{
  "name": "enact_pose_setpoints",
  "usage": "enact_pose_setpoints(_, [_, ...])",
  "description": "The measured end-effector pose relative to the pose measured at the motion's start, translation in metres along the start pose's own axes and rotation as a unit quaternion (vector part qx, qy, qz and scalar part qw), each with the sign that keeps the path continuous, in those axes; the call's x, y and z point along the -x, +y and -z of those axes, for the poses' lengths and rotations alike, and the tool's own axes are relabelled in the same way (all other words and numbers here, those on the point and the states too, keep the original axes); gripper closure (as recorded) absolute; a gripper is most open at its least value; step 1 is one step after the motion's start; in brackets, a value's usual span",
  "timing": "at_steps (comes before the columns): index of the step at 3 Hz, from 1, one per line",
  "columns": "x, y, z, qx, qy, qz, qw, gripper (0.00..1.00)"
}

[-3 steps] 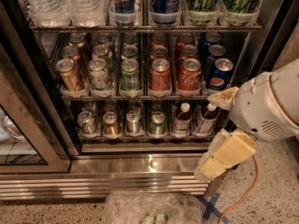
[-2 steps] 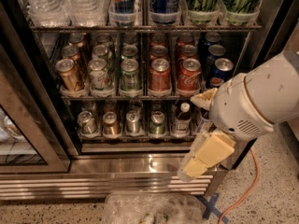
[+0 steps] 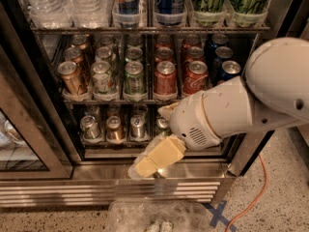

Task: Pick green can from middle shelf of fridge

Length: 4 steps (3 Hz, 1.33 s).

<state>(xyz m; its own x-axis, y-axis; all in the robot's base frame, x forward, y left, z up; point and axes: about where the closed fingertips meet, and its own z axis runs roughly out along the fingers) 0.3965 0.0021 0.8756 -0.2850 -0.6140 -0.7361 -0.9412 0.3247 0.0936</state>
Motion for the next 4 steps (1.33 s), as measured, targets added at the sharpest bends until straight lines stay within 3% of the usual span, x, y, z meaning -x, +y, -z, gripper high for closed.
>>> enact_pose_setpoints(1, [0.011,0.005,-0.029,0.002,-0.055,-0.057,0.9969,0.00])
enact_pose_setpoints(2, [0.016,0.019,-0.044,-0.021,-0.070,-0.097,0.9927,0.00])
enact_pose_setpoints(4, [0.021,0.021,-0.061,-0.009,-0.086,-0.096,0.9916,0.00])
